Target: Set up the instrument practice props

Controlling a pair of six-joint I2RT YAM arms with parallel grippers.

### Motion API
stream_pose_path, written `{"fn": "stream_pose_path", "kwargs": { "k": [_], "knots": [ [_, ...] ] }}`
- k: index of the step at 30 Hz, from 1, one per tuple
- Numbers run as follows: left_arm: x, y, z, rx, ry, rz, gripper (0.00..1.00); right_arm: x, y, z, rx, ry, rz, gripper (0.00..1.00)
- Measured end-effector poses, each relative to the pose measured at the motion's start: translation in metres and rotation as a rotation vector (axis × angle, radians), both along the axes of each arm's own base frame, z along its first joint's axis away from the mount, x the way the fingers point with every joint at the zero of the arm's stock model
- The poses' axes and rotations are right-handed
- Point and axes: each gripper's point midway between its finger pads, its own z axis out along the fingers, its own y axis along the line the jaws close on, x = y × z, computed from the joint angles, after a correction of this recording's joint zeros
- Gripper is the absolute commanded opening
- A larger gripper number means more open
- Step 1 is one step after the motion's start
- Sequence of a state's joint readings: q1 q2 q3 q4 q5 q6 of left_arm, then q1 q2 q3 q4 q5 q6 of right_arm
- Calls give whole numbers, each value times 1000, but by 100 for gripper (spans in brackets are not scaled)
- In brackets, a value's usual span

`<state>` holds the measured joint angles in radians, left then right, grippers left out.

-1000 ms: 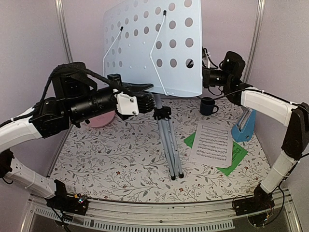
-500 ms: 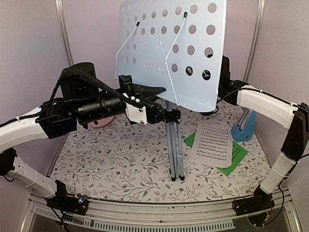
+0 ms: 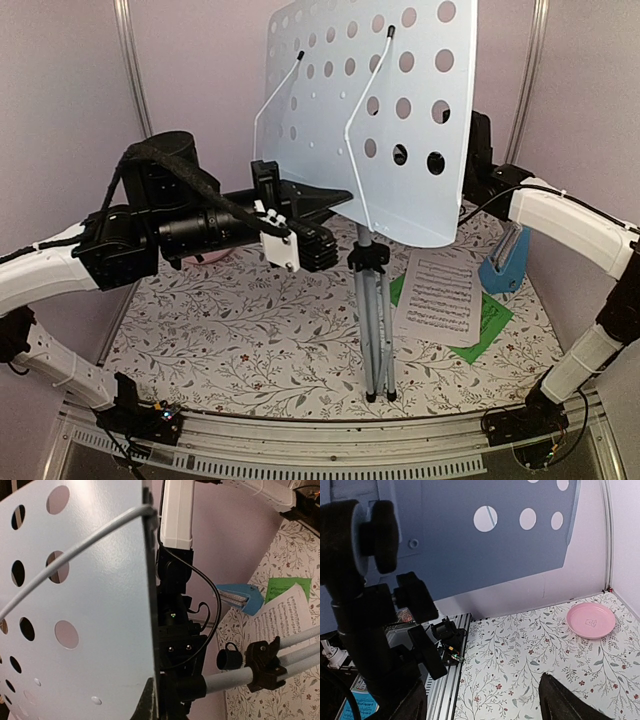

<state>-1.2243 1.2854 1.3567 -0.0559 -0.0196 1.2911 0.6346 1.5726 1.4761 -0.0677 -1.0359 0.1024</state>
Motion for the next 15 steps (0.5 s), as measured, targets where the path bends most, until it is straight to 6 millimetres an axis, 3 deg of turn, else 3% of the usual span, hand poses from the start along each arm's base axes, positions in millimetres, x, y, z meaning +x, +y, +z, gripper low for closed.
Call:
{"fn": "stream_pose_path", "kwargs": {
  "k": [8,15],
  "knots": [
    [-2,-1,-1,-1,-1,-8,0,-5,-23,16,28,-46,-21,78],
    [1,0,-2,1,-1,6,0,-25,-19,21,56,-39,47,76]
  ]
}}
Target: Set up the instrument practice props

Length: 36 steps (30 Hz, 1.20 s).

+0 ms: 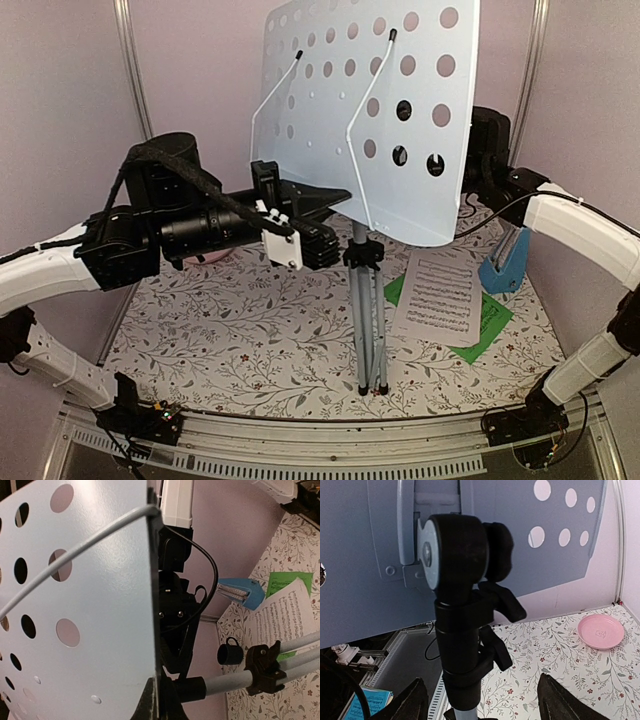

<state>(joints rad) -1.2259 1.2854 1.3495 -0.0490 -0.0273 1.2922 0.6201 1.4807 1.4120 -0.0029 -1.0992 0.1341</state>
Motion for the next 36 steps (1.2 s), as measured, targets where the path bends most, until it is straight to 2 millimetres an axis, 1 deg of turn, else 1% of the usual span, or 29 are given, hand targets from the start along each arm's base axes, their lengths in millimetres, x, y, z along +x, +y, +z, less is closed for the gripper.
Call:
{"fn": "stream_pose_path", "kwargs": {
  "k": [5,7,11,16,18,20,22,27,29,32,33,36],
  "knots": [
    [0,0,0,0,-2,3,0,-16,10,0,-1,-4,45,70],
    [1,0,0,-1,-4,3,0,-18,11,0,-3,-6,50,67],
    [1,0,-1,2,-9,3,0,-15,16,0,-11,-1,35,58],
    [2,-2,-2,5,-20,5,0,-8,21,-4,-26,21,-3,53],
    [2,-3,-2,7,-23,7,0,-7,22,-5,-31,33,-8,48],
    [4,-5,-3,5,-25,11,0,-6,22,-6,-32,36,-14,43],
    [6,-5,-4,7,-25,25,0,-5,23,-6,-34,40,-23,34],
    [13,-4,-5,7,-23,58,0,-3,24,-6,-36,55,-43,2],
    [15,-4,-6,6,-25,69,0,-1,25,-5,-35,55,-50,0],
    [17,-4,-7,0,-40,78,4,0,25,-4,-29,48,-59,0],
    [17,-4,-6,-3,-48,82,8,1,25,-4,-27,47,-63,0],
    [18,-4,-3,-20,-89,91,29,3,26,-4,-21,43,-77,0]
  ]
}}
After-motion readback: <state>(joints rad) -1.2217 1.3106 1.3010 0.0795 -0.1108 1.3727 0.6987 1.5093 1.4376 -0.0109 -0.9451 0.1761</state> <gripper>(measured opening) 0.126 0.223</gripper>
